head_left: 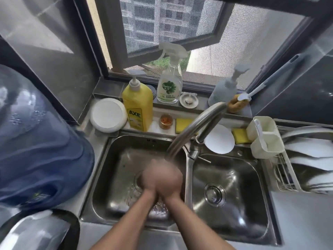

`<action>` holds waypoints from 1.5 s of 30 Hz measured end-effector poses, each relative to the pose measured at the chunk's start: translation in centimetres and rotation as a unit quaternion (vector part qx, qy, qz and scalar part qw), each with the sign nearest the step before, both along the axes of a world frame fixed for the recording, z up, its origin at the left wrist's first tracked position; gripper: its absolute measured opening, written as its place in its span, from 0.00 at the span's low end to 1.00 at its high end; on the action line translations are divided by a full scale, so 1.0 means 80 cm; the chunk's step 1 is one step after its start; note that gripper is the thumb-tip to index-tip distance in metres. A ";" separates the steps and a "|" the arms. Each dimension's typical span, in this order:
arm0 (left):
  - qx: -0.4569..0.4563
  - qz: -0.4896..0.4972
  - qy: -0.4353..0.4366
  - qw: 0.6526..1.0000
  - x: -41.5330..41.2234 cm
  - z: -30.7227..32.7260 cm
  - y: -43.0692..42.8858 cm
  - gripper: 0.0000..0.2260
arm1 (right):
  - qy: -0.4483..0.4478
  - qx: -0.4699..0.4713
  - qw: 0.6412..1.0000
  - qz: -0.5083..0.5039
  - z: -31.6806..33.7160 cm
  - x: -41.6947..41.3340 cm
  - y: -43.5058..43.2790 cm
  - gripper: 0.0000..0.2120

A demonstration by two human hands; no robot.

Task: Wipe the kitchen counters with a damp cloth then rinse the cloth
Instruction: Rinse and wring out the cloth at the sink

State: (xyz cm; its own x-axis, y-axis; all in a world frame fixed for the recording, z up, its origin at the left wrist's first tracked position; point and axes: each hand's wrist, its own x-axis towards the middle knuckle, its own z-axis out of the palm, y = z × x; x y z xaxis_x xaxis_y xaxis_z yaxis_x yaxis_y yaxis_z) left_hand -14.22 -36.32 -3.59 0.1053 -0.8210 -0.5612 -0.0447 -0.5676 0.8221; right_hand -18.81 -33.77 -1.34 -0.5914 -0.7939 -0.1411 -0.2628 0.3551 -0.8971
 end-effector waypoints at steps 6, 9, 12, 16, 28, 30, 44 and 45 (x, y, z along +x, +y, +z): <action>-0.048 -0.008 0.019 0.999 -0.005 0.024 0.013 0.27 | 0.001 0.110 0.994 -0.007 -0.023 -0.043 -0.025 0.21; -0.014 0.081 0.017 0.996 0.000 0.025 0.003 0.25 | -0.036 0.090 0.994 -0.041 -0.022 -0.042 -0.013 0.24; 0.027 0.125 -0.023 0.991 0.014 0.003 -0.009 0.24 | -0.112 -0.021 0.994 -0.002 -0.003 -0.014 0.012 0.23; 0.026 0.001 0.045 0.999 0.006 0.011 0.005 0.16 | -0.022 0.012 0.998 0.052 0.007 0.003 0.007 0.16; 0.008 0.047 0.096 0.994 0.009 0.018 0.003 0.24 | -0.059 0.138 0.985 -0.085 -0.015 -0.049 -0.027 0.26; 0.003 0.012 0.020 1.000 0.020 0.010 0.004 0.22 | -0.076 0.142 0.984 -0.080 -0.021 -0.061 -0.018 0.29; 0.179 0.052 0.292 0.938 0.022 0.032 0.029 0.21 | 0.058 0.005 0.951 0.303 0.008 -0.016 0.071 0.16; 0.176 0.050 0.260 0.948 0.022 0.032 0.026 0.20 | 0.058 0.002 0.952 0.301 0.006 -0.018 0.074 0.16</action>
